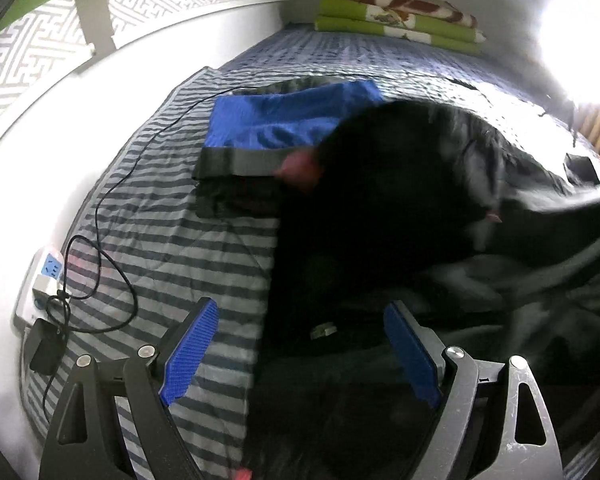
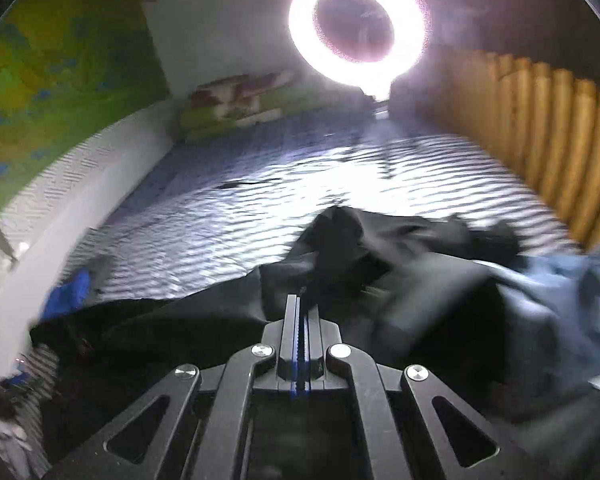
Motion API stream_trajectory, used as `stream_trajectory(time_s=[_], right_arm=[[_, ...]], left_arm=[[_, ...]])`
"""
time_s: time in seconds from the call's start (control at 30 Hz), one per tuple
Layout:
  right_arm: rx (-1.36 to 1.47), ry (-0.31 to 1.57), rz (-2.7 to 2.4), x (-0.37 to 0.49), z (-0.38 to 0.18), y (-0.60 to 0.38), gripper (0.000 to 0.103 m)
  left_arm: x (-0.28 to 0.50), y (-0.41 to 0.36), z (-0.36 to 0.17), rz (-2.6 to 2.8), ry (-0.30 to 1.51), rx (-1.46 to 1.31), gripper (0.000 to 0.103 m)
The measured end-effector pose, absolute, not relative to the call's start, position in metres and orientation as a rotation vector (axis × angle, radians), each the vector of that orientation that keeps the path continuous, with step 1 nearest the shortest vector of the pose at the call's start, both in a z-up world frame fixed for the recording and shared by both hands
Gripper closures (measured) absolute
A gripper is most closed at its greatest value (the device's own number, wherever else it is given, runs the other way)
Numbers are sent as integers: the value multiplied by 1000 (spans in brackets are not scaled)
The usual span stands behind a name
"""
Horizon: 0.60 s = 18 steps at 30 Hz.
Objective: Fold large clothes
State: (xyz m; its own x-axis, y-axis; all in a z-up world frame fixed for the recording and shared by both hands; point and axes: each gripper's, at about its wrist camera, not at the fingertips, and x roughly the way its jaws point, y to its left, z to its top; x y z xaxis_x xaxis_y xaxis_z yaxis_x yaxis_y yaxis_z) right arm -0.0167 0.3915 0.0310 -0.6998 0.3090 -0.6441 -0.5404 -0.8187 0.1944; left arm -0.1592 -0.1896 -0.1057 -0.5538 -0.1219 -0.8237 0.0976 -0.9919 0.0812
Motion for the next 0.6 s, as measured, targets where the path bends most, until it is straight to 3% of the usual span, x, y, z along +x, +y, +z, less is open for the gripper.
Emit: stream_trajectory(time_s=[0.1,0.3,0.4,0.47,0.53,0.6], right_arm=[[-867,327,2383,6,24,385,102],[-1194,344,2234,-9,-21,397,95],[-1184,385,2288,10,-9,385,78],[-1195,459,2418,31,3,370,56],[-1261,527,2554,49,4,352,47],[-1345,516,2648,61,3,329,46]], left_arm=[[-144,-189,-106,-2667,-26,1427,16],[-102,-203,-116,-2641,43,1483,15],[-77,-212,-124,-2609,52,1508,15],[-60,-219,-131,-2588,80,1530,14],[-47,-225,-137,-2576,134,1548,12],[-38,-228,-145,-2562,178,1584,12]])
